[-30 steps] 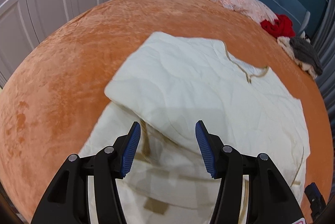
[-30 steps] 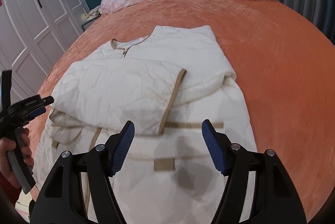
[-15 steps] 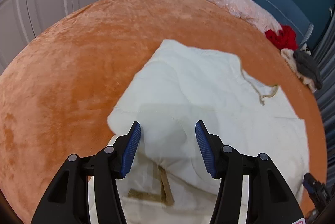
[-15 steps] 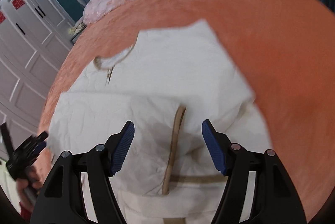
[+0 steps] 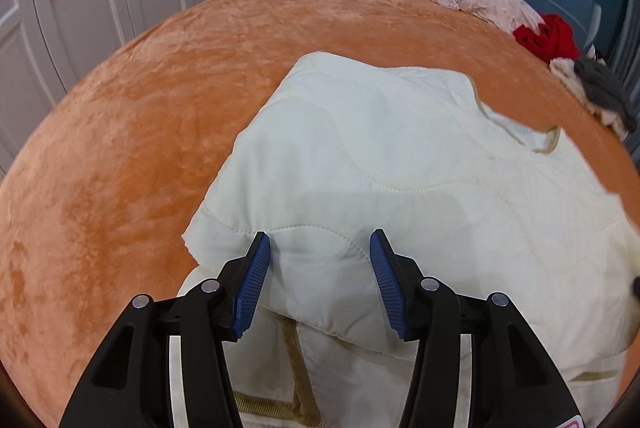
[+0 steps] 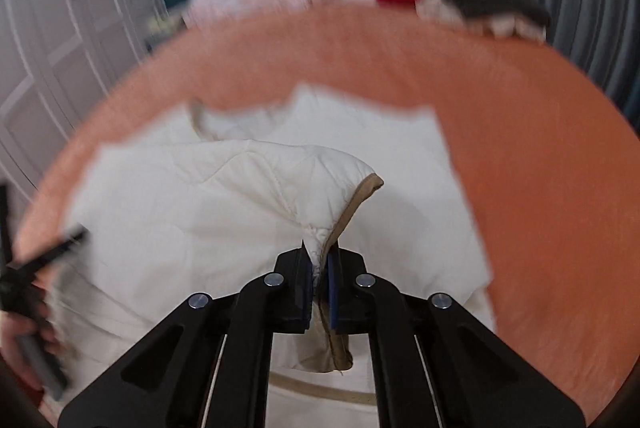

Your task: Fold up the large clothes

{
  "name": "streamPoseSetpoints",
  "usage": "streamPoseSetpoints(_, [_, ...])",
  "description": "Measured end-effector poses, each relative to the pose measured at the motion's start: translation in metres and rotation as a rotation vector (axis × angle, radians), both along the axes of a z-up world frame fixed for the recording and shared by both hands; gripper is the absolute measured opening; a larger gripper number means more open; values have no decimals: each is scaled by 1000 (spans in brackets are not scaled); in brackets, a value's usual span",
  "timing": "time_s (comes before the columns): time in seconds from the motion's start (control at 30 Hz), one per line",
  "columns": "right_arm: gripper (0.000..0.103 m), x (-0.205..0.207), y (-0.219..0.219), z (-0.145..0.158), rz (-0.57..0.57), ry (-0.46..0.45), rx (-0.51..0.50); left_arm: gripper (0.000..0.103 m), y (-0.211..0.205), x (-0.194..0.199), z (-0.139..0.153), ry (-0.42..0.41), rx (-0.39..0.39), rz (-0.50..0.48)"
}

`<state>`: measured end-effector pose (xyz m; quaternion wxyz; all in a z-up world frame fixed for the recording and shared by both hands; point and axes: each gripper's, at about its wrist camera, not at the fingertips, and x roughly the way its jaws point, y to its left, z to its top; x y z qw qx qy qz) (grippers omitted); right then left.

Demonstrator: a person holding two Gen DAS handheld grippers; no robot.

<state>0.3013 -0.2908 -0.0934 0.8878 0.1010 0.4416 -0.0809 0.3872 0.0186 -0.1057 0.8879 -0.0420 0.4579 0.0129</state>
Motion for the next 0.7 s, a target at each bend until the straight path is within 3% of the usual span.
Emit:
streamPoseSetpoints(0.2, [7,1,2,-33,-10,1,-8,50,-11,-5,-14,-55,87,-30])
streamPoseSetpoints(0.57, [9,2,-5,-39,-12,-54,12,51,-5,-6,-21,-87,48,-29])
streamPoseSetpoints(0.6, [14,-2,-7,-33,-17,-52,20,51,-2,-8,-17,-85,32,-29])
streamPoseSetpoints(0.7, [43,-27,-11,-9,-35,-67,31,51,9,-20,-1,-76,-19,-36])
